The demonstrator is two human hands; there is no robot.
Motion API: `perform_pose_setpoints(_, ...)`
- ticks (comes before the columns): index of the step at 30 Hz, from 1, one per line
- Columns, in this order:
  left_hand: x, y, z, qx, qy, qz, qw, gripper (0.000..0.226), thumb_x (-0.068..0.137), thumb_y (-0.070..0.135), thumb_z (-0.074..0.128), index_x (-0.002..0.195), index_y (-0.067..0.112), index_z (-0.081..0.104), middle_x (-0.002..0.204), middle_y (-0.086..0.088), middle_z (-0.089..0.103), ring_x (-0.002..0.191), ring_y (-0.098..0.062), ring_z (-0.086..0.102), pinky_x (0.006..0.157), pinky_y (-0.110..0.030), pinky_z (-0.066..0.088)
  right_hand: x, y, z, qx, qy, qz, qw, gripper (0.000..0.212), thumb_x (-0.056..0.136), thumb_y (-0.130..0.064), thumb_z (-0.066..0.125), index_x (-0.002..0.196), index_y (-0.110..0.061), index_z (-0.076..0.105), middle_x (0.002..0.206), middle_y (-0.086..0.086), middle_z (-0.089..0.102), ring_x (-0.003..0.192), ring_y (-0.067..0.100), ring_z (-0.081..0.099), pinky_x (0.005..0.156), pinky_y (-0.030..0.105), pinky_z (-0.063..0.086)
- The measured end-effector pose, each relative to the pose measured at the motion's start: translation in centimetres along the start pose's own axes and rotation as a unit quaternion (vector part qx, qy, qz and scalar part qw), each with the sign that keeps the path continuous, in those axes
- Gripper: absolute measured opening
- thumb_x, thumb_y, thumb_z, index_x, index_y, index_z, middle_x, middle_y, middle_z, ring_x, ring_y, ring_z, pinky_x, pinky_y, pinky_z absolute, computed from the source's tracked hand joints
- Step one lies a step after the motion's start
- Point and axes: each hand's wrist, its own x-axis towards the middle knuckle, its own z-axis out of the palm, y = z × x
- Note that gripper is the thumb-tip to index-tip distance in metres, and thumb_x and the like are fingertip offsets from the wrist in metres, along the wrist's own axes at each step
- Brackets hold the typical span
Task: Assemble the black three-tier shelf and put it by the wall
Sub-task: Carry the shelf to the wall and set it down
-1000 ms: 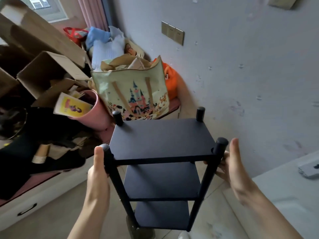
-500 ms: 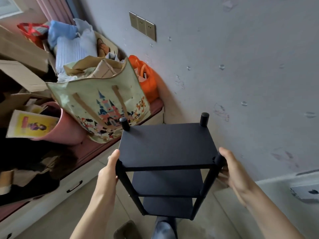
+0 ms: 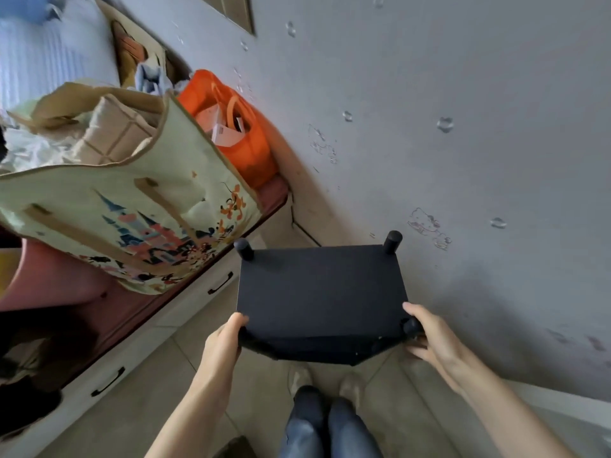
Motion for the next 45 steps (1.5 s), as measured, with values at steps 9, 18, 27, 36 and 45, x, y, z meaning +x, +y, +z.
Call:
perform_pose_setpoints(9, 11.9, -1.3, 5.5, -0.025, 0.053, -0.016, 0.998, 0.022, 0.08, 0.017, 0.061, 0.074, 0.012, 0.04, 0.072, -0.003, 0.036, 0.074, -0.017, 0.033, 0.075, -0.036, 0.033, 12.8, 0.6, -0.4, -0.044, 0.017, 0.053, 0.997, 0.007, 0.087, -0.013, 0.053, 0.081, -0.009, 0.055, 0.085, 0.007, 0.057, 0.084, 0.02, 0.062, 0.091, 0.039, 0.055)
perform_pose_setpoints(18, 20.7, -6.3, 7.4, -0.047, 0.058, -0.019, 0.997, 0.023, 0.085, 0.003, 0.057, 0.064, 0.012, 0.053, 0.06, 0.007, 0.056, 0.077, -0.015, 0.048, 0.084, -0.03, 0.043, 21.4, 5.8, -1.1, -0.013, -0.005, 0.108, 0.994, 0.03, 0.088, 0.003, 0.05, 0.061, -0.009, 0.053, 0.067, 0.006, 0.057, 0.068, 0.017, 0.059, 0.07, 0.031, 0.058)
perform_pose_setpoints(27, 24.9, -7.9, 7.5, -0.066, 0.063, -0.001, 0.996, 0.045, 0.085, 0.001, 0.054, 0.047, 0.023, 0.063, 0.059, 0.012, 0.06, 0.077, -0.013, 0.05, 0.085, -0.026, 0.044, 24.8, 7.8, 1.2, -0.012, -0.001, 0.104, 0.994, 0.018, 0.089, 0.008, 0.044, 0.095, 0.004, 0.06, 0.088, 0.009, 0.075, 0.075, 0.017, 0.071, 0.074, 0.033, 0.059)
perform_pose_setpoints(36, 26.8, -8.1, 6.7, -0.046, 0.129, 0.002, 0.991, 0.016, 0.092, 0.007, 0.055, 0.079, 0.013, 0.064, 0.089, 0.0, 0.063, 0.09, -0.015, 0.058, 0.091, -0.03, 0.046, 25.1, 8.5, 3.7, -0.148, -0.004, 0.079, 0.986, 0.008, 0.082, -0.003, 0.051, 0.078, -0.008, 0.057, 0.074, 0.009, 0.058, 0.073, 0.024, 0.056, 0.069, 0.042, 0.05)
perform_pose_setpoints(45, 25.6, -8.8, 9.7, -0.157, 0.248, -0.013, 0.956, 0.055, 0.094, 0.012, 0.069, 0.144, 0.014, 0.046, 0.132, -0.004, 0.052, 0.101, -0.016, 0.059, 0.085, -0.034, 0.055, 25.5, 7.1, 2.8, -0.333, -0.015, 0.045, 0.942, 0.016, 0.094, -0.008, 0.05, 0.099, 0.0, 0.063, 0.08, 0.011, 0.065, 0.073, 0.024, 0.06, 0.065, 0.033, 0.042)
